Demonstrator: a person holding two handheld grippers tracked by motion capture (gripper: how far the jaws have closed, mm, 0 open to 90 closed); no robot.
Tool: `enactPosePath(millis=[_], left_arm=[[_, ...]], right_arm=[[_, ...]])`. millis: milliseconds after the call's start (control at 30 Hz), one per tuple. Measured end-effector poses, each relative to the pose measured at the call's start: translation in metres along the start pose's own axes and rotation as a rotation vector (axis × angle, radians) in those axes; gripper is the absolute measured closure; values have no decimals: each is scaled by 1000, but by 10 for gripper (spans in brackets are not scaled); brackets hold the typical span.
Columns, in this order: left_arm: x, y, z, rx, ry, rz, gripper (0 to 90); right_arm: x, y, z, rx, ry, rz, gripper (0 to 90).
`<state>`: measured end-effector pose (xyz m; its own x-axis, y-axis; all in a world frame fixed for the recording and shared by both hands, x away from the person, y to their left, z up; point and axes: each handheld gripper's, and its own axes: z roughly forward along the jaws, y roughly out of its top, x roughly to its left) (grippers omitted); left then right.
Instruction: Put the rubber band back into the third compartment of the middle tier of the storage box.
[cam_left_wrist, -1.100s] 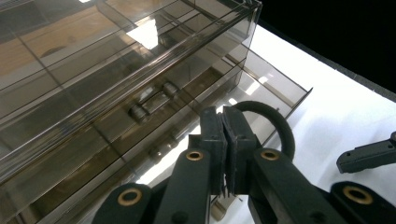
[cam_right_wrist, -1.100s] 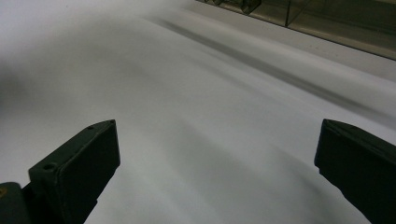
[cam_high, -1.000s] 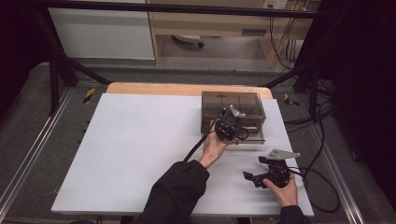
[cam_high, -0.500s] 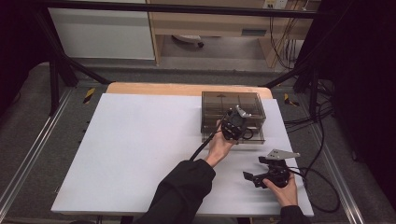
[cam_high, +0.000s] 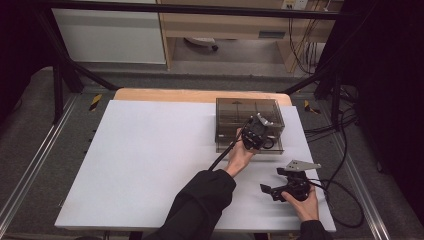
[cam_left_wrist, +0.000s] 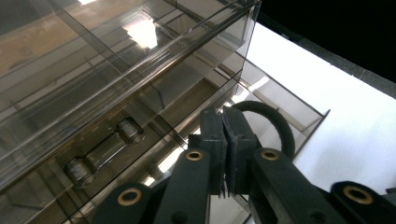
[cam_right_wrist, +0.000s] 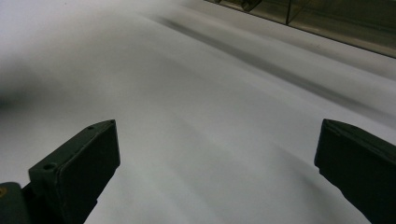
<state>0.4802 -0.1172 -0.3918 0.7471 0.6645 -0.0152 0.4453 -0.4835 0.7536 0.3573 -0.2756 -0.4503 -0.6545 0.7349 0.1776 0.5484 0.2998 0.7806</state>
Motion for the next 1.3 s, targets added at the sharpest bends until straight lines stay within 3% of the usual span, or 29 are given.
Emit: enactPosePath(millis=[600, 733, 1033, 1300], left_arm=[[1, -5, 13, 17, -20, -5, 863], [1, -5, 12, 15, -32, -1, 794], [0, -2, -8, -2, -54, 39, 666], [2, -9, -30, -1, -76, 61, 533]], right_arm=[[0, 0, 0, 4, 3, 2, 7], [0, 0, 0, 4, 2, 0, 7], [0, 0, 0, 5, 1, -1, 7], [0, 0, 0, 5, -2, 0, 7]])
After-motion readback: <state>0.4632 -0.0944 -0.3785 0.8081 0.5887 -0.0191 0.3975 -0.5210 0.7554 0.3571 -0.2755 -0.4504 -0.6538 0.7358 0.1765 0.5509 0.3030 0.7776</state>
